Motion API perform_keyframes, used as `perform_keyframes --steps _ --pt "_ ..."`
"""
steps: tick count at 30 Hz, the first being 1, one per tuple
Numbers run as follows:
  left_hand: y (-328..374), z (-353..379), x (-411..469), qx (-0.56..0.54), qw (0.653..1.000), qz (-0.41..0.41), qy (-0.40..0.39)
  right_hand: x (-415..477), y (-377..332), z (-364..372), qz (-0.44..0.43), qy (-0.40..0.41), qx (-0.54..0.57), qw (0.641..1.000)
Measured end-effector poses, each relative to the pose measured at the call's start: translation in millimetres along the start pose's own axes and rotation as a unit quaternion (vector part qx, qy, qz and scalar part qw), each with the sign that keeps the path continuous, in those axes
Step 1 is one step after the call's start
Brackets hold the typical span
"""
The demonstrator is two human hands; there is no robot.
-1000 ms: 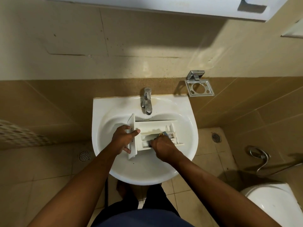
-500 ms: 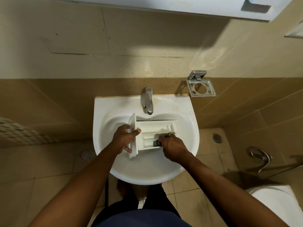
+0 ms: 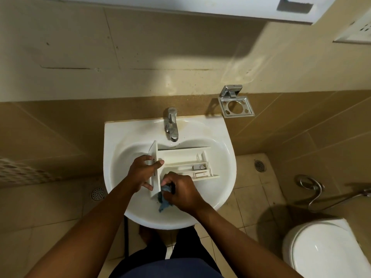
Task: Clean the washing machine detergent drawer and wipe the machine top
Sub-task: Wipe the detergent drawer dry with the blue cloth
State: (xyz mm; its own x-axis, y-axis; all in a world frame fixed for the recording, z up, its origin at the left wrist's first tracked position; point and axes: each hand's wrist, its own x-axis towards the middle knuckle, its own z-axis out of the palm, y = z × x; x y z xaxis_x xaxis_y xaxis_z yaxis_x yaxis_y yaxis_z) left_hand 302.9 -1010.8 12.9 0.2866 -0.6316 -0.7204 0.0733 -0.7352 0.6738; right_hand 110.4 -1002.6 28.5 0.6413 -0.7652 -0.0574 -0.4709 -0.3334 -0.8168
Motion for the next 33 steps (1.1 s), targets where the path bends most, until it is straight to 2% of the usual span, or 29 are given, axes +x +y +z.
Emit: perform_keyframes --steps 2,6,11,14,18,20,22,26,28,33 --pt "0 0 1 0.002 1.000 0.001 -0.004 2 14 -11 0.017 -0.023 -0.031 0.999" --pt "-3 -1 4 -0.003 1.000 0.000 -0.004 6 52 -54 0.130 -0.002 -0.083 0.988" --pt "-4 -1 5 -0.005 1.000 0.001 -0.007 22 61 -90 0.252 -0.056 -0.232 0.938" --pt "-5 -2 4 -0.007 1.000 0.001 -0.007 33 61 -112 0.289 -0.002 -0.299 0.909" --pt "-4 -2 3 -0.009 1.000 -0.001 -0.005 54 57 -137 0.247 0.129 -0.252 0.927" --pt "-3 -1 3 -0.004 1.000 -0.001 -0.004 63 51 -135 0.221 0.139 -0.232 0.937" --pt "-2 0 3 0.003 1.000 -0.001 -0.001 66 49 -123 0.207 0.103 -0.239 0.943" --pt "-1 0 2 0.009 1.000 -0.003 0.002 62 61 -92 0.226 -0.012 -0.278 0.934" --pt "-1 0 3 0.007 1.000 -0.004 0.005 65 60 -88 0.242 -0.038 -0.257 0.935" --pt "-2 1 4 0.014 1.000 -0.001 0.008 79 54 -77 0.246 -0.052 -0.305 0.919"
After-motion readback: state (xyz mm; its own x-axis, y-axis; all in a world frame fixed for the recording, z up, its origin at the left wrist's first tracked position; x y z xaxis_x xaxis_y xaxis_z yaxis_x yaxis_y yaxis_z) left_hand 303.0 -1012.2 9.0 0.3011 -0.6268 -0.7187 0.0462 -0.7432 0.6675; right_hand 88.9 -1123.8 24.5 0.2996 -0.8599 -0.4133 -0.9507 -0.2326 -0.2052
